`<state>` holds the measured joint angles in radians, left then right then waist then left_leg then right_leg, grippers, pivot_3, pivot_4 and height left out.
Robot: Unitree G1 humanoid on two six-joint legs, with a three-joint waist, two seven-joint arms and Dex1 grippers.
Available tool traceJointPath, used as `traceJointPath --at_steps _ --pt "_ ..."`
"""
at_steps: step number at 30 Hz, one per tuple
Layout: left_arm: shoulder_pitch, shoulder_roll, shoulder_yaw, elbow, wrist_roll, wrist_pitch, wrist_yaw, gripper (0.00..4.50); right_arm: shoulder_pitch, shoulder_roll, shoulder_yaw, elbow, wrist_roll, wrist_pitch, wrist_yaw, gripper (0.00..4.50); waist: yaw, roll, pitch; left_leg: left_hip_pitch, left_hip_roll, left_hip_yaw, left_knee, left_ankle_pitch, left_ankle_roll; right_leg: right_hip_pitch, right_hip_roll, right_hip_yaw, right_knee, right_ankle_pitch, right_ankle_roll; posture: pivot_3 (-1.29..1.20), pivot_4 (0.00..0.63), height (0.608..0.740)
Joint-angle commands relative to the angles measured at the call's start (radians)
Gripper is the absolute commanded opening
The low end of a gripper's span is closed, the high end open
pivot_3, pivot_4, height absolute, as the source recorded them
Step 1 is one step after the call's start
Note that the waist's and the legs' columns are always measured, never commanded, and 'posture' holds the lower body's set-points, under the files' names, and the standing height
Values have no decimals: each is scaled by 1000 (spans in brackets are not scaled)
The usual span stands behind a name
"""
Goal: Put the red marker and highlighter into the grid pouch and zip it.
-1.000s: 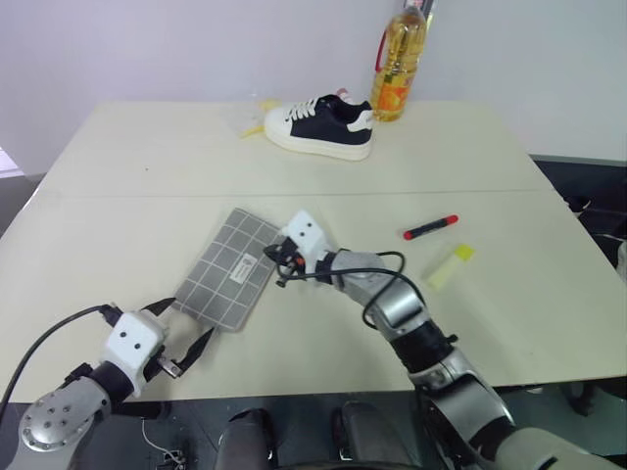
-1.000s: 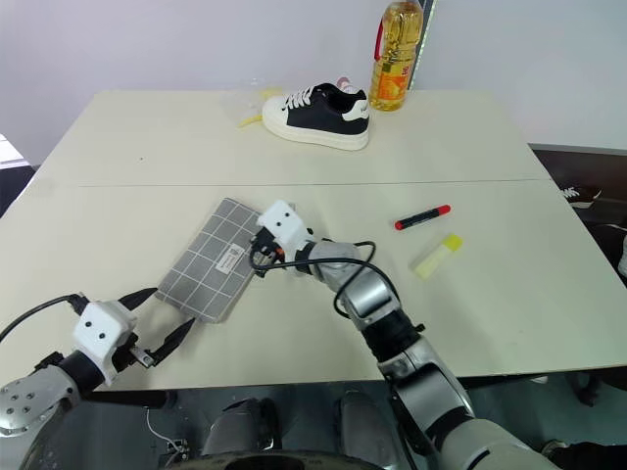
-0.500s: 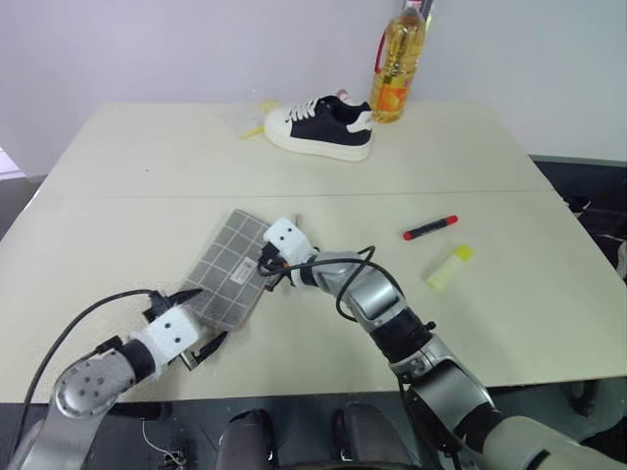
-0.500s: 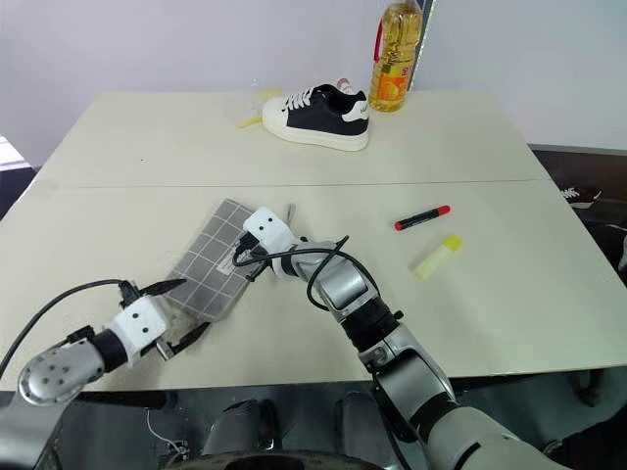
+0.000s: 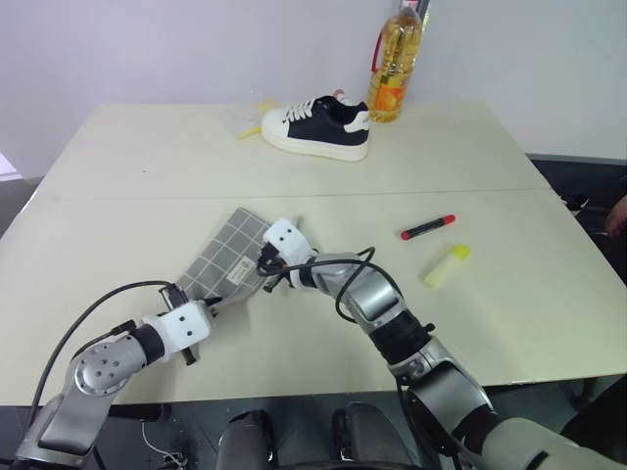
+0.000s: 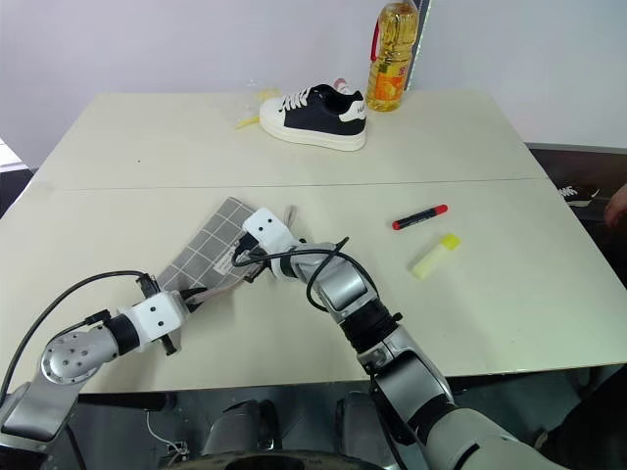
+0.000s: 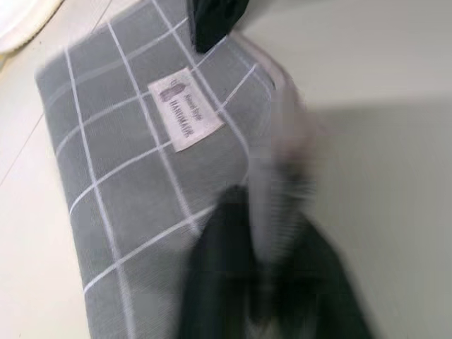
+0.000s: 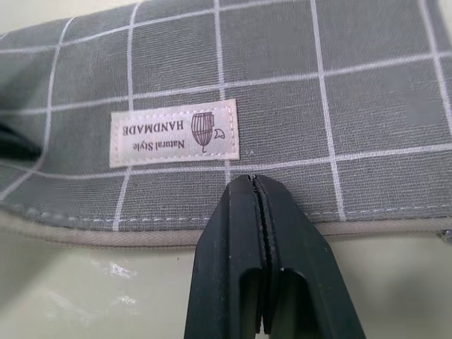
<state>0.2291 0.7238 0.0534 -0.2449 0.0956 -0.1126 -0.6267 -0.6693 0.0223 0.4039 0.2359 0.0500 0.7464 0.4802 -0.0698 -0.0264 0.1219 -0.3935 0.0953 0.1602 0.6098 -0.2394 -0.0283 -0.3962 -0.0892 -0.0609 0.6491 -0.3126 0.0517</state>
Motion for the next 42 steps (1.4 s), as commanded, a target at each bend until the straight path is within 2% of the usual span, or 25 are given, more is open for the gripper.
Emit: traceJointPath --at_steps 1,4,6,7,9,12,14,15,20,26,28,30,35,42 --pt "0 -39 46 -38 -64 6 23 46 5 -3 -27 -43 1 -52 -5 0 1 0 0 0 0 0 0 0 0 0 0 0 0 0 0 0 150 713" --pt "-6 -91 65 -94 -131 59 32 46 2 -34 -41 -72 -13 -99 -9 0 3 -1 0 -2 0 0 1 0 0 0 0 -1 0 0 1 0 150 713" --pt "-1 -122 73 -154 -193 121 28 46 -7 -86 -106 -110 19 -139 21 0 5 -1 0 -4 0 -1 2 0 0 -1 0 -2 0 2 4 0 150 713" --pt "3 -134 73 -180 -217 149 27 12 -12 -117 -151 -129 59 -127 58 258 8 -1 0 -7 0 -1 3 0 0 0 0 -2 0 3 5 0 150 713" --pt "12 -154 67 -226 -255 194 25 0 -16 -217 -177 -152 72 -154 140 863 16 -1 0 -9 0 -2 4 0 0 0 1 -3 -1 4 7 0 150 713" --pt "18 -165 53 -274 -282 238 20 0 -21 -344 -180 -139 51 -245 221 2308 25 -1 0 -9 0 -2 4 0 1 0 1 -3 -2 4 8 0 150 713" --pt "15 -165 44 -286 -284 252 16 0 -28 -384 -191 -113 60 -267 251 3544 23 -2 0 -9 0 -2 4 0 1 -1 2 -3 -3 4 8 0 150 713" --pt "15 -165 40 -291 -285 256 16 0 -27 -403 -187 -105 54 -285 269 3919 20 -2 0 -9 1 -1 4 0 1 -1 2 -3 -3 4 8 0 150 713" --pt "6 -165 17 -301 -282 267 11 0 -22 -438 -170 -59 37 -340 324 3919 25 -2 0 -8 4 -2 4 0 1 -1 8 -3 -2 4 8 0 150 713" --pt "4 -166 -15 -322 -290 282 2 0 -50 -364 -159 41 12 -357 285 3919 25 -2 0 -8 5 -1 4 0 1 -1 8 -3 -2 4 8 0 150 713" --pt "7 -168 -17 -326 -288 283 4 0 -54 -344 -166 57 17 -359 279 3373 26 -1 0 -8 4 -1 4 0 1 -1 7 -3 -2 4 7 0 150 713" --pt "8 -169 -17 -329 -286 284 6 0 -54 -335 -165 57 20 -352 287 2578 27 -1 0 -8 4 -1 4 0 1 -1 7 -3 -2 4 7 0 150 713" --pt "5 -169 -13 -321 -272 277 18 0 -29 -331 -145 9 4 -318 282 99 27 -2 0 -8 4 -1 4 0 1 -1 6 -3 -2 4 7 0 150 713" --pt "-78 -247 -107 -250 -189 280 96 0 9 -357 -88 -133 -55 -257 280 30 28 -1 0 -8 4 -1 4 0 1 0 6 -3 -2 4 7 0 150 713"
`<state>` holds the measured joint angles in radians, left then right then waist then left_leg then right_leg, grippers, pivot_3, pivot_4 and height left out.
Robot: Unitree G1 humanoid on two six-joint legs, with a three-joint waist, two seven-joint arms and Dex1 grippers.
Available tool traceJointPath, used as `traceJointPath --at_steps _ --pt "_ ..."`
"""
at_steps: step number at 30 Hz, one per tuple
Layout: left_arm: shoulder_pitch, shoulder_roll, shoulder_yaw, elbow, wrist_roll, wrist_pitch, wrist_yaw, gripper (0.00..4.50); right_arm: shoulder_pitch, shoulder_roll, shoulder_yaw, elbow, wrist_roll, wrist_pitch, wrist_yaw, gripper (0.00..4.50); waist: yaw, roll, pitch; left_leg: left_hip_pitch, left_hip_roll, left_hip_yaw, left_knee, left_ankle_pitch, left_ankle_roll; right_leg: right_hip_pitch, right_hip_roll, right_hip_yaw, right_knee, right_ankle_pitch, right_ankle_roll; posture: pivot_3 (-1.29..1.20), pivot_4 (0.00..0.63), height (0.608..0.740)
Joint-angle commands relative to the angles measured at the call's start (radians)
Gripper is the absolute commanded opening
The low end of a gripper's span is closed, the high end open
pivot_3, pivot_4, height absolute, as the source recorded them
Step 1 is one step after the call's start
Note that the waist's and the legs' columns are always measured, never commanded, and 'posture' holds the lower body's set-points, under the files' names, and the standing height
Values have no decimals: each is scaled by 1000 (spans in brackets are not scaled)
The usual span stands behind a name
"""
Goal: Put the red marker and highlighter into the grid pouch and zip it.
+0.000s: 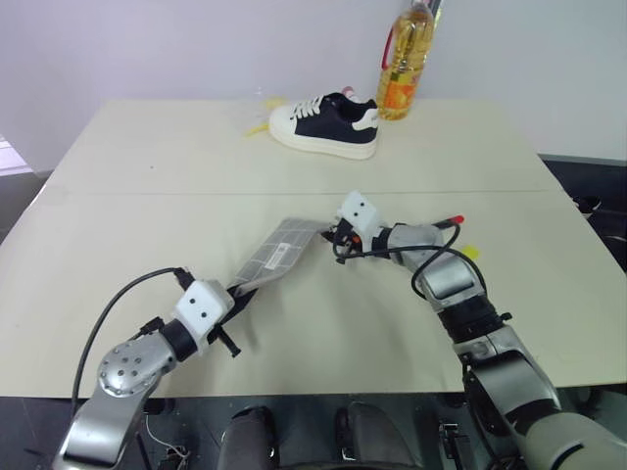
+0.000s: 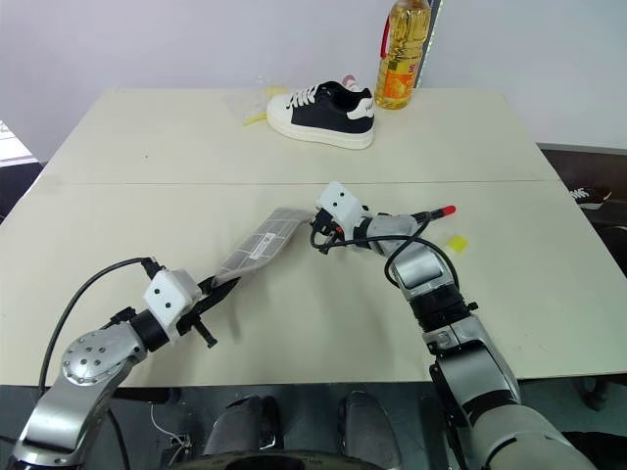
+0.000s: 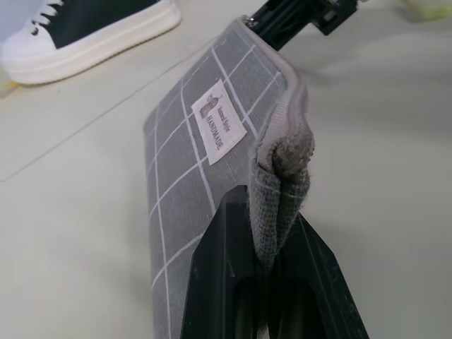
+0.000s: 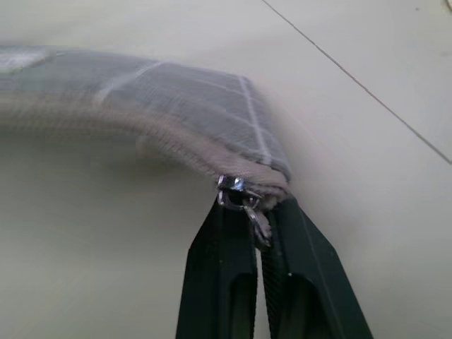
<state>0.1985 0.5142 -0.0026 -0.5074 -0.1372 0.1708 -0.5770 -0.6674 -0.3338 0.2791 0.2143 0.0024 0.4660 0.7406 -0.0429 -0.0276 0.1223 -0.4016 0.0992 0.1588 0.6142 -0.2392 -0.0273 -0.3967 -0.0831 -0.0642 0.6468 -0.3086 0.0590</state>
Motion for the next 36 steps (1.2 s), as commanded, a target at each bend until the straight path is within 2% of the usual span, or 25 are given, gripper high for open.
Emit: traceJointPath --at_steps 1,8,15,16,18,22,32,36 --pt "-63 -55 -68 24 55 -1 58 0 12 -8 45 -136 -13 32 23 30 2 0 0 0 0 0 0 0 0 0 0 0 0 0 0 0 150 713" --pt "-125 -173 -161 45 59 27 97 0 20 -39 44 -197 -56 88 -22 30 2 -1 -1 0 0 0 1 0 0 0 1 0 0 0 0 0 150 713" --pt "-30 -113 -94 -22 -13 55 42 0 -25 -57 -12 -72 -69 75 -73 30 -2 -1 -1 0 0 0 1 0 0 0 2 0 0 0 0 0 150 713" --pt "-20 -103 -83 -30 -23 59 36 0 -32 -59 -19 -55 -66 72 -73 724 -2 -1 -1 0 0 0 1 0 0 0 2 0 0 0 0 0 150 713" --pt "-1 -79 -57 -47 -46 72 25 0 -45 -55 -39 -27 -47 71 -63 1564 -1 -1 -1 0 0 0 1 0 0 0 2 0 0 0 0 0 150 713" --pt "12 -49 -28 -64 -68 93 16 0 -56 -50 -63 -12 -15 89 -40 3604 0 -1 -1 0 0 0 1 0 0 0 1 0 0 0 0 0 150 713" --pt "-30 -69 -40 -53 -49 100 53 0 -49 -26 -133 -73 75 291 -59 3604 0 -1 0 0 0 0 1 0 0 0 1 0 0 0 0 0 150 713" --pt "-40 -66 -50 -43 -48 96 49 0 -38 -18 -135 -111 100 309 -64 3604 0 -1 0 0 0 0 1 0 0 0 1 0 0 0 0 0 150 713"
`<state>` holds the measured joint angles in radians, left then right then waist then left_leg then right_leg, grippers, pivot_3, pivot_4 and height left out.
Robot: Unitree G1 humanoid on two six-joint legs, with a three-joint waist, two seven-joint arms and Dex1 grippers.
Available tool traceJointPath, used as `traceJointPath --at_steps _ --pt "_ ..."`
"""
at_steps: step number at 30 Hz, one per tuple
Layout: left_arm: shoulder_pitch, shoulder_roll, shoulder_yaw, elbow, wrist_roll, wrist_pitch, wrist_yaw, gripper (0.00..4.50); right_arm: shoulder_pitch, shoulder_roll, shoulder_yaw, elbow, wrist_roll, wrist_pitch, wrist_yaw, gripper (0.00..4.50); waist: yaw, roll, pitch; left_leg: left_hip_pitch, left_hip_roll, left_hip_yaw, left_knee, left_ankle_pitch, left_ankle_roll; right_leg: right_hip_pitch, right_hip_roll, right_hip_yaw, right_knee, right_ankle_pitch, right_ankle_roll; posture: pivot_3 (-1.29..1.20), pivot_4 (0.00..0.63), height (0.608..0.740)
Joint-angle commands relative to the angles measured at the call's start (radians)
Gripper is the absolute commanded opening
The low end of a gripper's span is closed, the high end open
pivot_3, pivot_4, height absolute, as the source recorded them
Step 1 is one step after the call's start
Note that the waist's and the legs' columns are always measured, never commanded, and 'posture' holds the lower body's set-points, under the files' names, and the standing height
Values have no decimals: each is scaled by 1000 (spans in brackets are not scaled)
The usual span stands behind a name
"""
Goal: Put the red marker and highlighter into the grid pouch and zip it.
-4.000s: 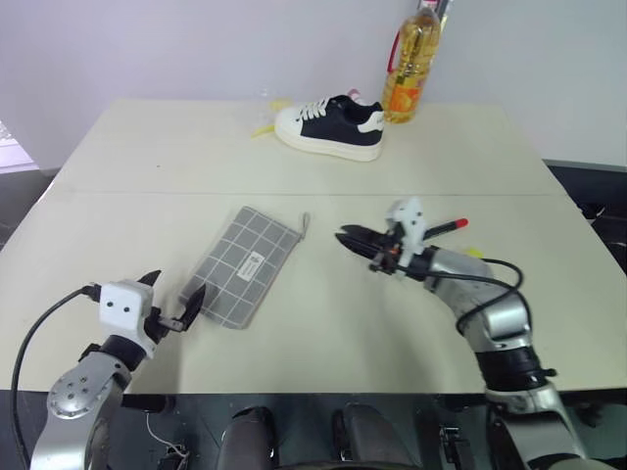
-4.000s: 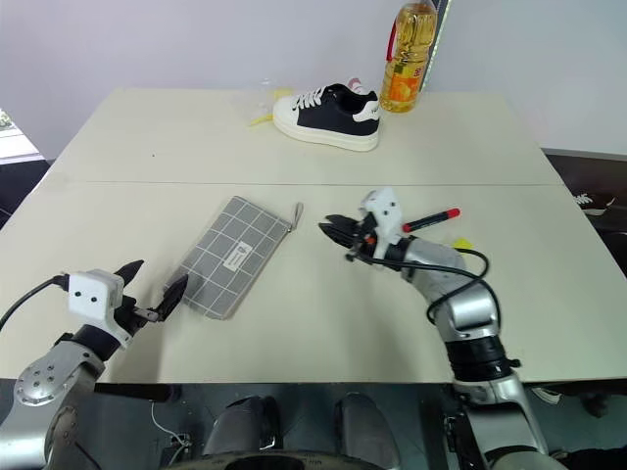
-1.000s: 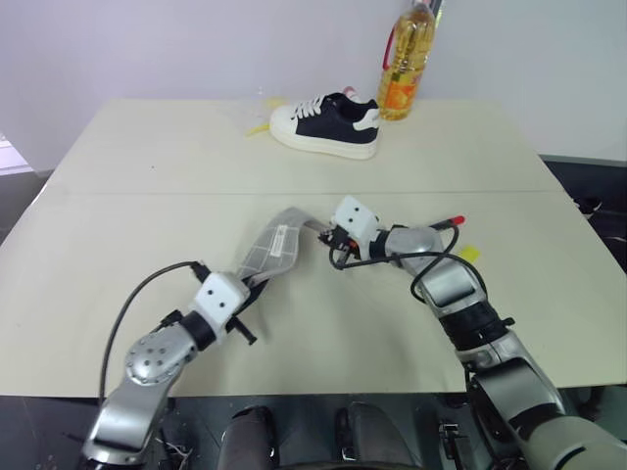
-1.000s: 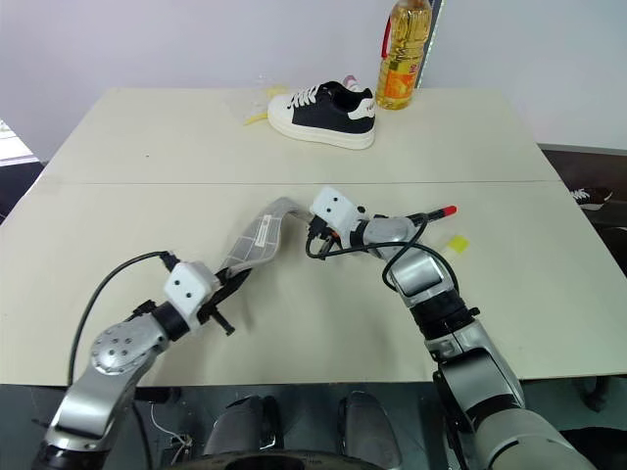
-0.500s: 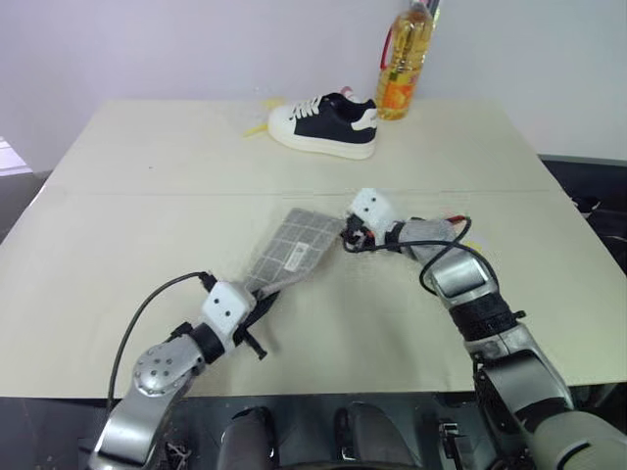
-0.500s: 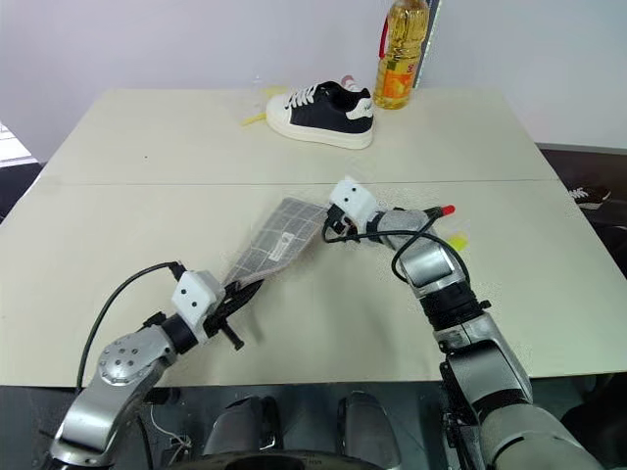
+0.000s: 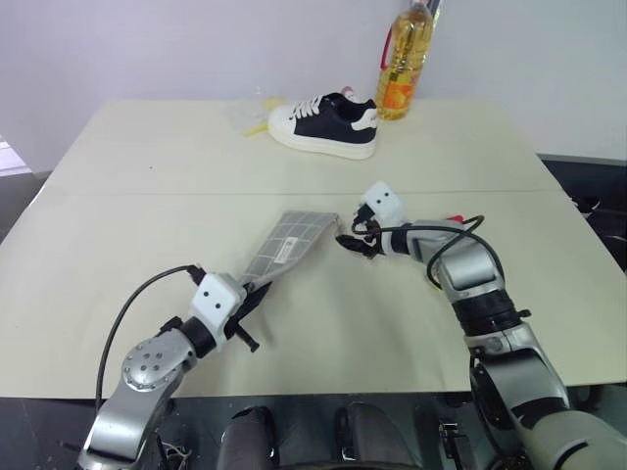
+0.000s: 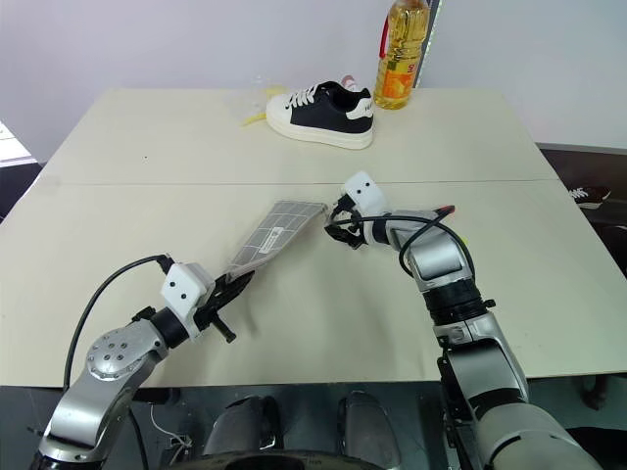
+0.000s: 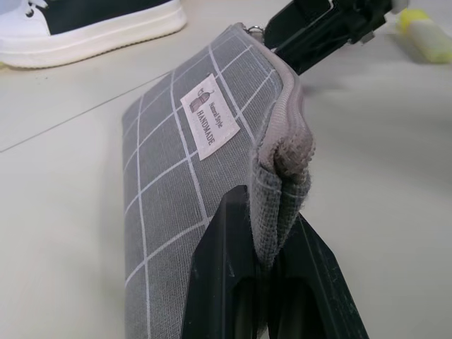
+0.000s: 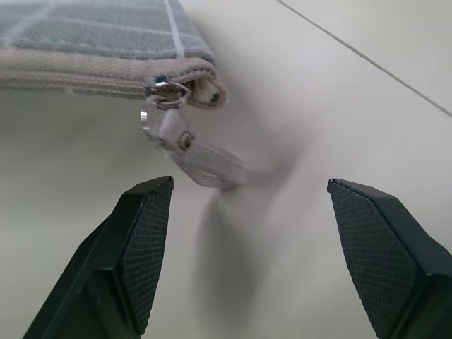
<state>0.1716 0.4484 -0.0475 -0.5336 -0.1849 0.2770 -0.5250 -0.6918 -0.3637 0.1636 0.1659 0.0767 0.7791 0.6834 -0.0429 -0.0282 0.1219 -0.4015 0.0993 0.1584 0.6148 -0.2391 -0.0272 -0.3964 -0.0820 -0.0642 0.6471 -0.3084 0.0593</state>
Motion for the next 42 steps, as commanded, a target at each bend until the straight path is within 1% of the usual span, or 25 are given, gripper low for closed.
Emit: traceJointPath --at_steps 1,6,7,9,14,20,24,28,32,35,42 --pt "-14 0 -7 -15 -2 -10 -5 0 -11 15 -18 -68 30 -10 -9 3604 0 0 0 0 0 0 0 0 0 0 0 0 0 0 0 0 150 713" --pt "-20 1 -11 -12 -3 -10 -10 0 -15 57 -31 -68 61 12 -36 3604 0 0 0 0 0 0 0 0 0 0 0 0 0 0 0 0 150 713" --pt "-21 0 -13 -13 -2 -10 -9 0 -15 59 -30 -69 64 14 -39 3376 0 0 0 0 0 0 0 0 0 0 0 0 0 0 0 0 150 713" --pt "-23 -1 -15 -14 0 -10 -6 0 -16 63 -31 -71 69 23 -46 2745 0 0 0 0 0 0 0 0 0 0 0 0 0 0 0 0 150 713" --pt "-24 -1 -18 -13 9 -14 2 0 -26 62 -33 -77 82 62 -64 59 1 0 0 0 0 0 0 0 0 0 0 0 0 0 0 0 150 713" --pt "-45 -9 -50 16 39 -24 11 0 -36 44 -8 -129 82 92 -59 18 1 0 0 0 0 0 0 0 0 0 0 0 0 0 0 0 150 713" --pt "-86 -48 -103 48 60 -30 21 0 -40 0 52 -175 62 86 -23 18 3 0 0 0 -1 0 0 0 0 0 1 0 0 0 0 0 150 713" --pt "-143 -109 -159 90 77 -17 40 0 -30 -59 122 -246 48 79 24 18 5 0 0 -1 -1 0 1 0 0 0 0 0 0 0 0 0 150 713" --pt "-170 -143 -162 111 70 -13 49 0 -19 -121 179 -295 20 48 63 18 3 0 0 -1 -1 0 1 0 0 0 1 0 0 0 0 0 150 713" --pt "-179 -148 -163 119 74 -12 47 0 -15 -141 192 -312 16 39 79 18 2 0 0 -1 -1 0 1 0 0 0 1 0 0 0 0 0 150 713" --pt "-264 -182 -189 228 120 -45 68 0 -14 -193 224 -397 24 11 161 18 6 -1 0 -1 -2 0 1 0 0 0 1 0 0 0 1 0 150 713"
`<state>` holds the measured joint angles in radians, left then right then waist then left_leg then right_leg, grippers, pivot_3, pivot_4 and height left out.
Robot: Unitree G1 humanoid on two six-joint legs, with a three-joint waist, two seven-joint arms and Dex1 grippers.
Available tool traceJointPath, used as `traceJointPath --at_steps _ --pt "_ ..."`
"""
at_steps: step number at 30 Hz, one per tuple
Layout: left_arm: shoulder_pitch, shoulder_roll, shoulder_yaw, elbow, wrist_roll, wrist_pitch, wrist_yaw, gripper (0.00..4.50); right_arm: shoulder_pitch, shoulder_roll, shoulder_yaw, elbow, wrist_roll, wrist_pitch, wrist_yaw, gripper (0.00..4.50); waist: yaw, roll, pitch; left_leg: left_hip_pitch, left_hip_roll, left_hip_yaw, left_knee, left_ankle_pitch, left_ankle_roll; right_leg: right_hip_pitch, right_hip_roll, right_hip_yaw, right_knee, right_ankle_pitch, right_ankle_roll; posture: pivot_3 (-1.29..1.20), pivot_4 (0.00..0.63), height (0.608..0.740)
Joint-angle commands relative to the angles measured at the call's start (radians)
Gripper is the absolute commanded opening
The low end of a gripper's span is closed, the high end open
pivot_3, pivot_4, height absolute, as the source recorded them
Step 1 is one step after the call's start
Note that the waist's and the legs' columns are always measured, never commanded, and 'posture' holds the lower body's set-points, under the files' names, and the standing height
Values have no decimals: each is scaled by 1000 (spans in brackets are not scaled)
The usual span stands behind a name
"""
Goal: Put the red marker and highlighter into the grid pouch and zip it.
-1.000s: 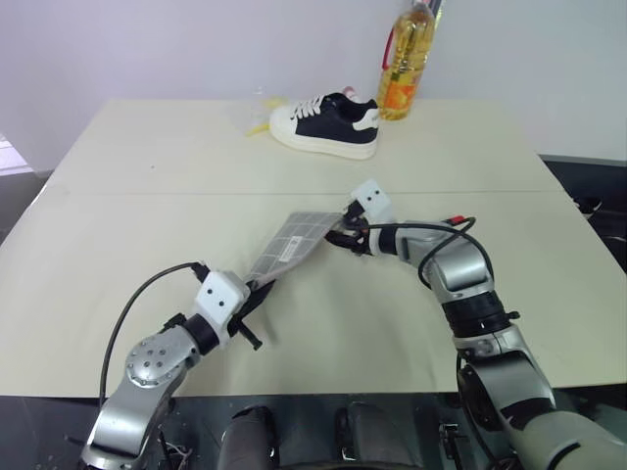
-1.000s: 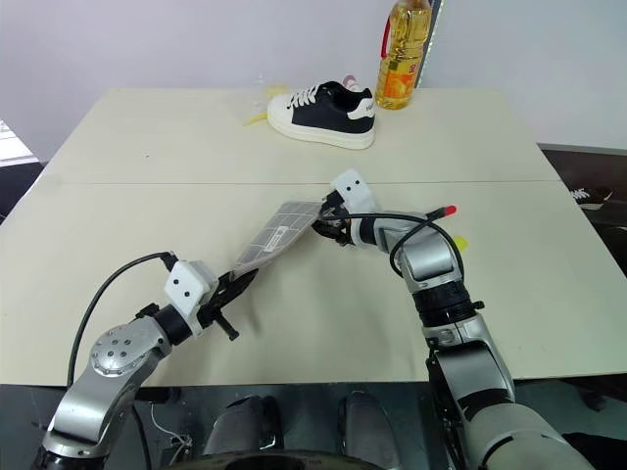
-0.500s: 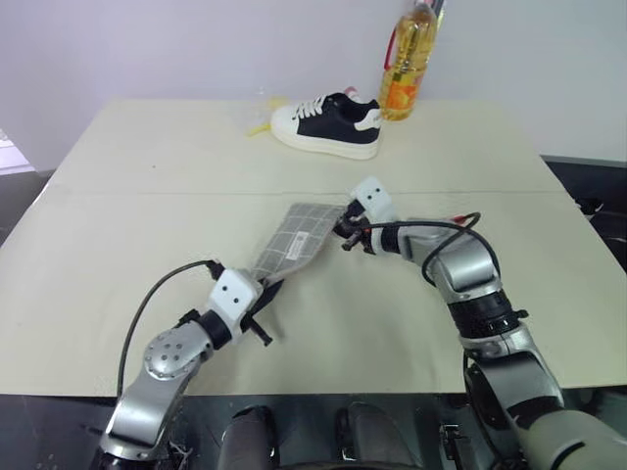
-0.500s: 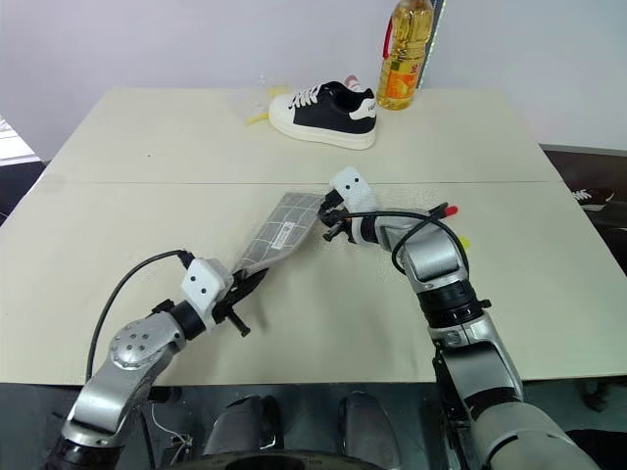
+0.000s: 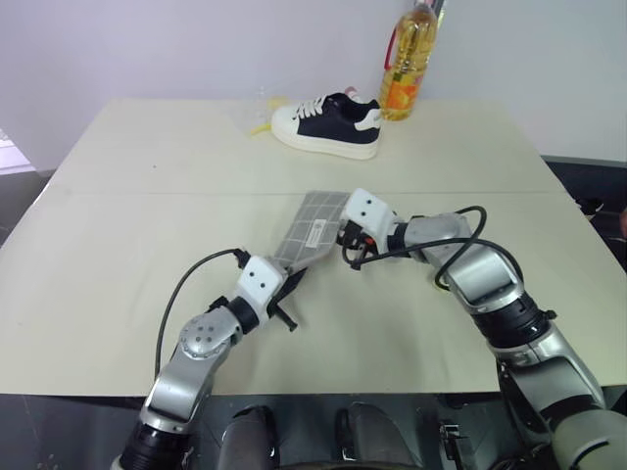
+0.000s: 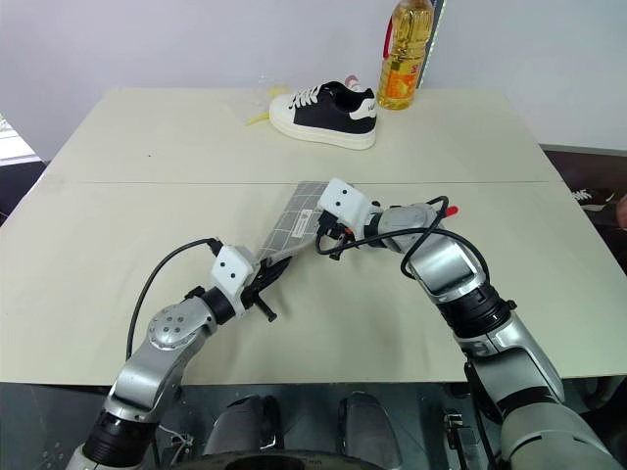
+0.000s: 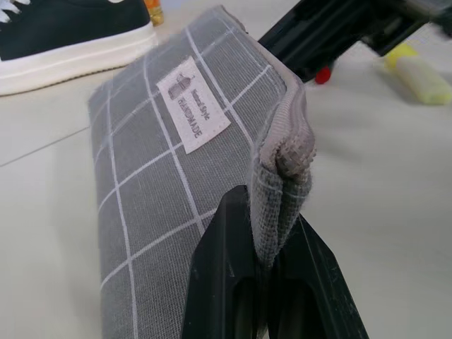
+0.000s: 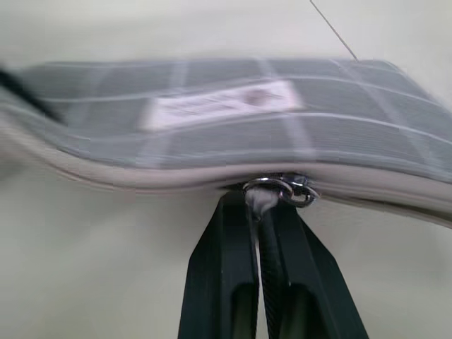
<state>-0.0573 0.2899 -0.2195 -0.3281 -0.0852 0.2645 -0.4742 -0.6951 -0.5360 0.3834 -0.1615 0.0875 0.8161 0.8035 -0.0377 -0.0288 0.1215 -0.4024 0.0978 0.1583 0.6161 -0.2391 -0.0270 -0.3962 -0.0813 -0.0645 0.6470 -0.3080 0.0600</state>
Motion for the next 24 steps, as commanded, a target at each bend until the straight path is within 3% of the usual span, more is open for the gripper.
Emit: traceJointPath --at_steps 1,12,24 --pt "-48 -35 -13 40 21 -32 25 0 -8 -28 9 -82 15 -28 54 18 4 0 0 0 0 0 0 0 0 0 0 0 0 0 0 0 150 713" --pt "-178 -152 -6 131 -31 -39 11 0 20 -76 35 -154 5 -45 111 18 23 0 0 -1 -1 0 2 0 0 0 0 0 0 0 0 0 150 713" --pt "-117 -99 22 17 -94 4 -39 0 -3 -68 1 -44 -19 -78 69 18 23 0 0 -1 -1 0 4 0 0 1 2 0 0 0 0 0 150 713"
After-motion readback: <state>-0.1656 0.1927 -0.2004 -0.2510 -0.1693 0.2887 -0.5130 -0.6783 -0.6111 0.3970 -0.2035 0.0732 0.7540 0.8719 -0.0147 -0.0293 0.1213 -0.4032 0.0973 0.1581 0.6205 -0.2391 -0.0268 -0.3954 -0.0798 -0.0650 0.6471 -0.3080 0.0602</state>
